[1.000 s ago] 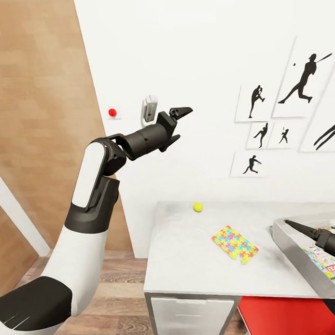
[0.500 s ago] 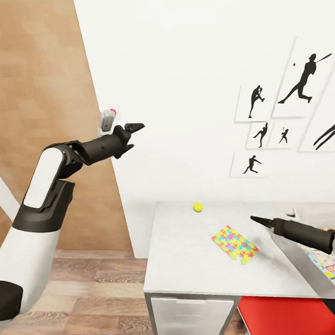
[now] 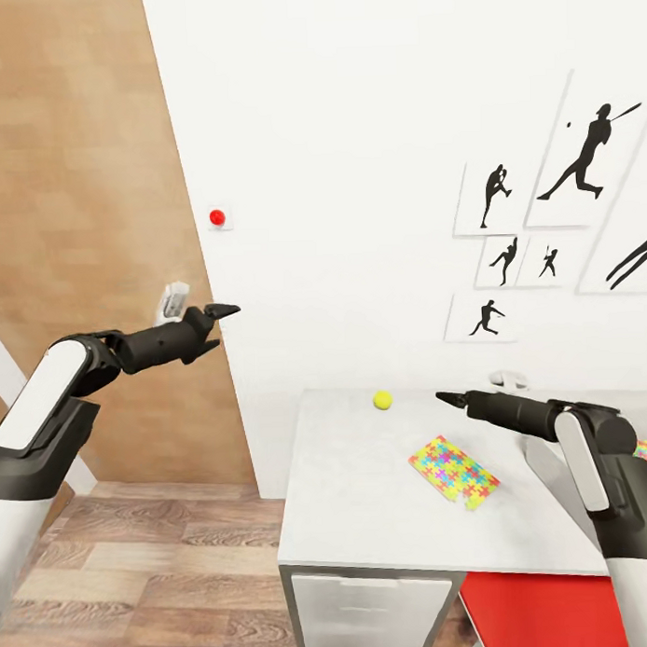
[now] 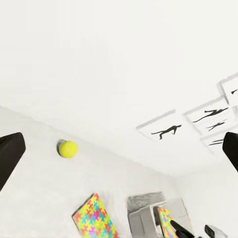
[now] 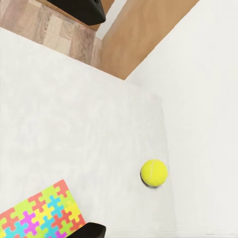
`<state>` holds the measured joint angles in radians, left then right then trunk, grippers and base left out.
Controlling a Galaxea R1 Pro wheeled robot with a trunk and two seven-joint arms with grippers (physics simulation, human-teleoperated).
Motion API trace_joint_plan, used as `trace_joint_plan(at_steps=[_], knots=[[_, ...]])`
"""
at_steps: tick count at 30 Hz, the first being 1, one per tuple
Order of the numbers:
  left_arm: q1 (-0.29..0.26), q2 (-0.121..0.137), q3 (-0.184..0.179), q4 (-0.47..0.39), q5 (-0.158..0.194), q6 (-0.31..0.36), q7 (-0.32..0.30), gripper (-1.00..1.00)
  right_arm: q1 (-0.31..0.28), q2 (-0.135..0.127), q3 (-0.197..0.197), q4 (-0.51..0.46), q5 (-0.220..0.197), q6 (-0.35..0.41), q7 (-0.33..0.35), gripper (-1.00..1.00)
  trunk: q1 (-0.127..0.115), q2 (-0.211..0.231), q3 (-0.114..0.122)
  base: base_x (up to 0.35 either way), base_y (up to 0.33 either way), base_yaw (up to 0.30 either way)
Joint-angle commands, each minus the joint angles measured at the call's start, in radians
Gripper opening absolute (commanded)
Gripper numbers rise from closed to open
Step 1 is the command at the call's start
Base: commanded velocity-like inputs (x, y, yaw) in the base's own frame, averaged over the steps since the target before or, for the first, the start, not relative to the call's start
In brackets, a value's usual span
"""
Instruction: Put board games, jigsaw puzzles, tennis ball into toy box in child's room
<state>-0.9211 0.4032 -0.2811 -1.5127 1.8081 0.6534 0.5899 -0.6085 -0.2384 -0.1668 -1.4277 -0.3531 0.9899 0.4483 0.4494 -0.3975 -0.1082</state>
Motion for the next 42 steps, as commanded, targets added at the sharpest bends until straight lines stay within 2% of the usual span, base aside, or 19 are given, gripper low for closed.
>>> trace_joint_plan(at_steps=[1,3,4,5,7,12,14,15,16,18,19,20,21,31,42], knots=[[0.01,0.006,-0.001,0.006,0.013,-0.003,0.01,1.0,-0.006,0.002,0.001,0.008,0.008,0.004,0.002,1.0,0.001,-0.002,-0.002,0.0,0.0,0.0],[0.051,0.018,-0.001,0.026,0.015,-0.003,0.01,1.0,-0.014,0.004,0.002,0.038,0.008,0.005,-0.012,1.0,0.001,-0.002,-0.002,0.013,0.0,0.0],[0.051,0.018,-0.001,0.026,0.015,-0.003,0.01,1.0,-0.014,0.004,0.002,0.038,0.008,0.005,-0.012,1.0,0.001,-0.002,-0.002,0.026,0.0,0.0],[0.08,0.024,-0.001,0.043,0.015,-0.003,0.009,1.0,-0.017,0.004,0.002,0.068,0.009,0.005,-0.022,1.0,0.001,-0.002,-0.002,0.109,0.0,0.0],[0.094,0.029,-0.001,0.051,0.016,-0.003,0.009,1.0,-0.018,0.004,0.002,0.087,0.009,0.005,-0.032,1.0,0.001,-0.002,-0.002,0.155,0.0,0.0],[0.158,0.061,-0.001,0.073,0.016,-0.005,0.009,1.0,-0.021,0.0,-0.009,0.152,0.009,0.003,-0.119,1.0,0.001,-0.002,-0.002,0.239,0.0,0.0],[0.179,0.068,-0.002,0.076,0.016,-0.006,0.008,1.0,-0.021,-0.001,-0.035,0.163,0.009,0.003,-0.146,1.0,0.001,-0.002,-0.002,0.252,0.0,0.0],[0.224,0.076,-0.002,0.077,0.015,-0.007,0.007,1.0,-0.022,-0.002,-0.09,0.171,0.009,0.004,-0.162,1.0,0.001,-0.002,-0.002,0.151,0.0,0.0],[0.224,0.076,-0.002,0.077,0.015,-0.007,0.007,1.0,-0.022,-0.002,-0.09,0.171,0.009,0.004,-0.162,1.0,0.001,-0.002,-0.002,0.121,0.0,0.0],[0.282,0.085,-0.001,0.078,0.014,-0.009,0.005,1.0,-0.021,-0.002,-0.141,0.176,0.008,0.005,-0.172,1.0,0.001,-0.002,-0.002,0.109,0.0,0.0],[0.334,0.092,0.0,0.079,0.013,-0.01,0.004,1.0,-0.019,-0.002,-0.173,0.179,0.008,0.005,-0.177,1.0,0.001,-0.002,-0.002,0.062,0.0,0.0],[0.374,0.096,0.001,0.079,0.012,-0.011,0.002,1.0,-0.014,-0.002,-0.194,0.182,0.008,0.005,-0.181,1.0,0.001,-0.002,-0.002,0.04,0.0,0.0],[0.391,0.097,0.001,0.08,0.012,-0.013,0.002,1.0,-0.01,-0.002,-0.202,0.182,0.007,0.005,-0.182,1.0,0.001,-0.002,-0.002,0.032,0.0,0.0],[0.493,0.102,0.0,0.085,0.013,-0.092,-0.001,1.0,0.029,-0.002,-0.227,0.185,0.007,0.006,-0.151,1.0,0.001,-0.002,-0.002,0.014,0.0,0.0],[0.514,0.102,-0.001,0.143,0.013,-0.115,-0.002,1.0,0.048,-0.002,-0.227,0.211,0.009,0.006,-0.131,1.0,0.001,-0.002,-0.002,0.002,0.0,0.0]])
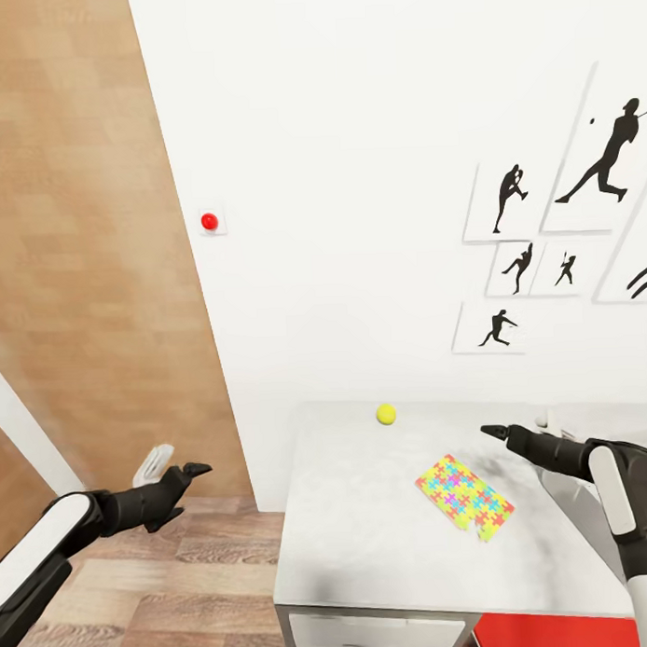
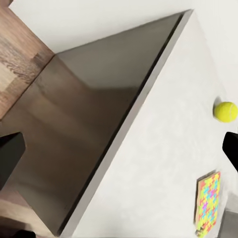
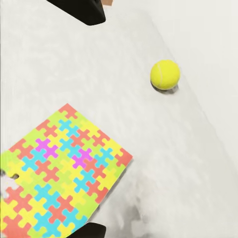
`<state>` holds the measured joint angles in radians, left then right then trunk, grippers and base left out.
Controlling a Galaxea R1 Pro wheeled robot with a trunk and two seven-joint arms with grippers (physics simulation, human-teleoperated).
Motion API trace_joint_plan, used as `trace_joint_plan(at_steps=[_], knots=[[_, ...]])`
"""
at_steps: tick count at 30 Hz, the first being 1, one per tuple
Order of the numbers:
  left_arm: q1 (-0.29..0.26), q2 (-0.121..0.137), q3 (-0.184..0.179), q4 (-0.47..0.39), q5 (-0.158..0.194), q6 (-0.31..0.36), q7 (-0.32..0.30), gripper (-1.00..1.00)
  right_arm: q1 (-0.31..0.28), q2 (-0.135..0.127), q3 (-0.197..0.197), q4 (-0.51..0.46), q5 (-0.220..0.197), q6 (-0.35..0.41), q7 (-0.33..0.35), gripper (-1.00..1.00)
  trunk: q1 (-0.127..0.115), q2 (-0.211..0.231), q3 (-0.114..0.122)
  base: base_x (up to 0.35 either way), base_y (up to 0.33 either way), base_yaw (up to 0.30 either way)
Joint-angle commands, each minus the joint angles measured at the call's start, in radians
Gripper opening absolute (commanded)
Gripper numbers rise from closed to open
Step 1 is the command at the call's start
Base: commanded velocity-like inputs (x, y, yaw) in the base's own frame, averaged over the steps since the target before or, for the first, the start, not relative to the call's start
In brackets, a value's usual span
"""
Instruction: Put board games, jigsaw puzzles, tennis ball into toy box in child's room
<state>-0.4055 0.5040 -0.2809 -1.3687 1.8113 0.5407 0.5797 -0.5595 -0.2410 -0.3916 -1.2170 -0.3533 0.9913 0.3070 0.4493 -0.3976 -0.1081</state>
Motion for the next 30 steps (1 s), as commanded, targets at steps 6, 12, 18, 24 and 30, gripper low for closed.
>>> trace_joint_plan(at_steps=[6,12,18,24,30], knots=[[0.002,0.001,-0.002,0.108,0.01,-0.004,-0.018,1.0,0.002,0.001,0.054,0.048,0.01,0.003,0.009,1.0,0.001,-0.002,-0.004,0.0,0.0,0.0],[0.002,0.001,-0.003,0.235,-0.032,-0.003,-0.259,1.0,0.002,0.0,0.082,0.139,0.011,0.001,0.001,1.0,0.001,-0.002,-0.012,0.0,0.0,0.0],[0.002,-0.001,-0.005,0.292,-0.102,-0.001,-0.364,1.0,0.001,0.001,0.086,0.162,0.011,-0.001,-0.001,1.0,0.001,-0.002,-0.021,0.0,0.0,0.0],[0.002,-0.004,-0.012,0.309,-0.127,-0.001,-0.393,1.0,0.0,0.0,0.087,0.17,0.011,-0.002,-0.002,1.0,0.001,-0.002,-0.031,0.0,0.0,0.0],[0.002,-0.005,-0.016,0.331,-0.134,-0.002,-0.4,1.0,0.0,0.0,0.086,0.172,0.011,-0.002,-0.002,1.0,0.001,-0.002,-0.04,0.0,0.0,0.0]])
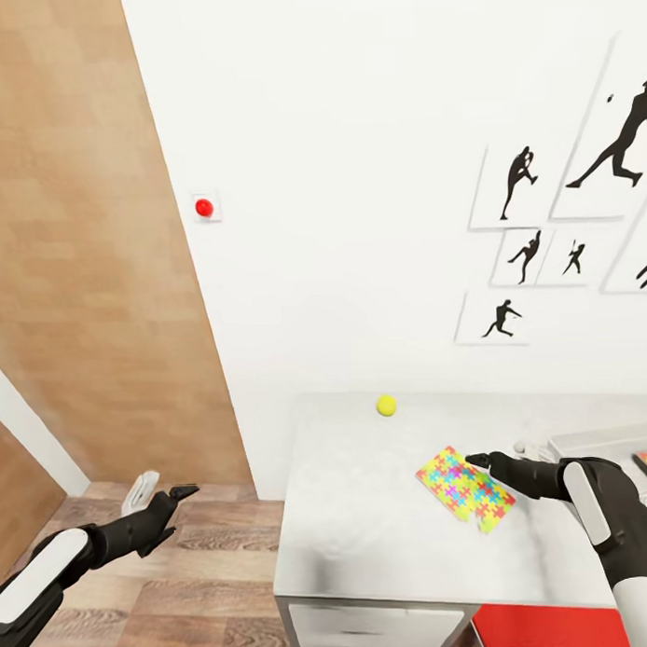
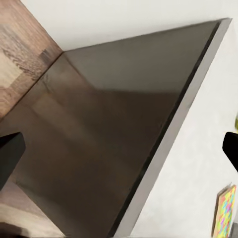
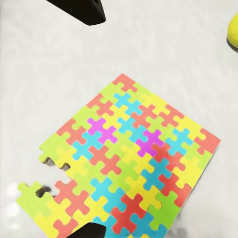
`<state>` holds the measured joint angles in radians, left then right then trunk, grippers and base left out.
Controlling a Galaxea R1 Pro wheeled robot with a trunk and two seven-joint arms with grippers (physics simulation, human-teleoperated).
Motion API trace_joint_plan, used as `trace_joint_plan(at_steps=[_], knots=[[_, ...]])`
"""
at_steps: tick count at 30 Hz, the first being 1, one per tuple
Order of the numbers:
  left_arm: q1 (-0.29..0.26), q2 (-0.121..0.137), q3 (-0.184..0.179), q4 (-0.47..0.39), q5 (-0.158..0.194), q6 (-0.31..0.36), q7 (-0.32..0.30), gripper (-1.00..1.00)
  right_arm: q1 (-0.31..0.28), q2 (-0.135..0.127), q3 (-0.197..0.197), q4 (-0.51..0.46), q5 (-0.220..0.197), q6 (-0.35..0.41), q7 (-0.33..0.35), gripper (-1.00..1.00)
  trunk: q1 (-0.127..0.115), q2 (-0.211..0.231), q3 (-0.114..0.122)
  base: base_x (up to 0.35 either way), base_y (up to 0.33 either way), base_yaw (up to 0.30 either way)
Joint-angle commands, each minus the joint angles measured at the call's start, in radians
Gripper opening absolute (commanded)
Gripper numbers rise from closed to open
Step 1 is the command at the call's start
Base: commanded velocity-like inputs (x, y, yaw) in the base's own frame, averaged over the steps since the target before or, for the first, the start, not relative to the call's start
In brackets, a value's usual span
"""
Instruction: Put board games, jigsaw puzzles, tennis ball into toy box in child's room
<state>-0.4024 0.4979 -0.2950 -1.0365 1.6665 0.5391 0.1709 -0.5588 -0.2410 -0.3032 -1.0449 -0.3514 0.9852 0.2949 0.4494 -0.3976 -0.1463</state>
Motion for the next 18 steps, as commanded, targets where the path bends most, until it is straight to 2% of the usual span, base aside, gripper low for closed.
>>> trace_joint_plan(at_steps=[1,7,13,18], knots=[[-0.001,0.001,-0.003,0.019,0.01,-0.001,0.007,1.0,-0.001,0.0,-0.003,0.0,0.009,0.002,0.01,1.0,0.001,-0.002,-0.004,0.0,0.0,0.0],[-0.001,0.001,-0.004,0.035,0.009,-0.001,0.006,1.0,-0.015,0.0,-0.003,-0.002,0.008,-0.029,0.011,1.0,0.001,-0.002,-0.014,0.0,0.0,0.0],[-0.001,0.001,-0.004,0.042,0.008,-0.001,0.006,1.0,-0.076,0.0,-0.004,-0.005,0.008,-0.048,0.011,1.0,0.001,-0.002,-0.023,0.0,0.0,0.0],[-0.001,0.001,-0.004,0.043,0.007,-0.001,0.006,1.0,-0.092,-0.001,-0.004,-0.006,0.008,-0.051,0.01,1.0,0.001,-0.002,-0.032,0.0,0.0,0.0]])
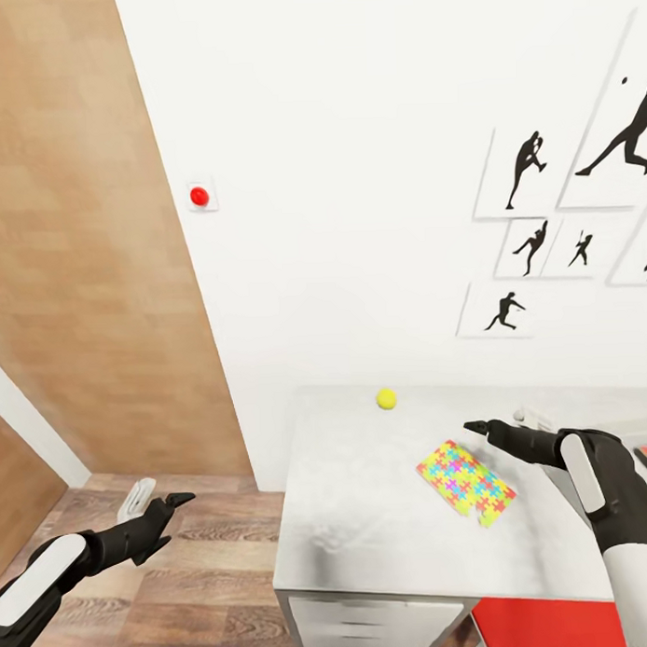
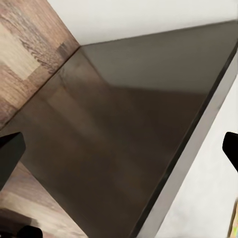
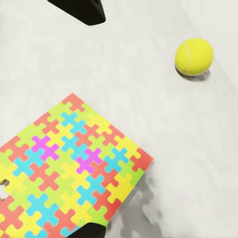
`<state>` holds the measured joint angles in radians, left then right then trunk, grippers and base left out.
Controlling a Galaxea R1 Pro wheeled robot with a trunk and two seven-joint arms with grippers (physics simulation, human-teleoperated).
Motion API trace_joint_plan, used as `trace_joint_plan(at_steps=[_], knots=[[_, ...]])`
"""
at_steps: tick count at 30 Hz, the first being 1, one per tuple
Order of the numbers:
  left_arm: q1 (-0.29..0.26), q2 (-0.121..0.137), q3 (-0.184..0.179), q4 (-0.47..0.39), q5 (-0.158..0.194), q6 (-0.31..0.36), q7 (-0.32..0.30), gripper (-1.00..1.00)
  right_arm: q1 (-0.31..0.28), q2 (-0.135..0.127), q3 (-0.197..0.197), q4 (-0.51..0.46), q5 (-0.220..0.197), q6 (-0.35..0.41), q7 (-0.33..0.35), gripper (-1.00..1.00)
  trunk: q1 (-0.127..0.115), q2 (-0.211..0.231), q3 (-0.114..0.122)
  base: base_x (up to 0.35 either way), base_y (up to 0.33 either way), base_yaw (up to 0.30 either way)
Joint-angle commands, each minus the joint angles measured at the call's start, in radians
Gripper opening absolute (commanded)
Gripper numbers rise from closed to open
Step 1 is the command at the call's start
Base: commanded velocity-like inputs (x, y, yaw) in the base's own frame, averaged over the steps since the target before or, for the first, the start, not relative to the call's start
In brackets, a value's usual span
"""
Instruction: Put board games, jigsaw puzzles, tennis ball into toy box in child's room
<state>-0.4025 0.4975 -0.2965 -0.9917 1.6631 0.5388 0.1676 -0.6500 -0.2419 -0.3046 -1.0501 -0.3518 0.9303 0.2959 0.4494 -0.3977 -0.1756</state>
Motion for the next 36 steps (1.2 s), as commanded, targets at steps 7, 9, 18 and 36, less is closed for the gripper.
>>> trace_joint_plan(at_steps=[7,9,18,36], knots=[[-0.001,0.001,-0.002,-0.001,0.011,0.0,0.009,1.0,-0.01,-0.008,-0.003,0.0,0.009,0.001,0.009,1.0,0.001,-0.002,-0.014,0.0,0.0,0.0],[-0.001,0.001,-0.002,-0.001,0.011,0.0,0.009,1.0,-0.011,-0.011,-0.003,0.001,0.009,0.001,0.009,1.0,0.001,-0.002,-0.017,0.0,0.0,0.0],[-0.001,0.001,-0.003,-0.001,0.011,0.0,0.009,1.0,-0.013,-0.03,-0.005,0.013,0.011,-0.002,0.009,1.0,0.001,-0.002,-0.031,0.0,0.0,0.0],[-0.001,0.001,-0.002,-0.001,0.012,0.0,0.009,1.0,-0.013,-0.033,-0.005,0.079,0.01,-0.048,0.008,1.0,0.001,-0.002,-0.061,0.0,0.0,0.0]])
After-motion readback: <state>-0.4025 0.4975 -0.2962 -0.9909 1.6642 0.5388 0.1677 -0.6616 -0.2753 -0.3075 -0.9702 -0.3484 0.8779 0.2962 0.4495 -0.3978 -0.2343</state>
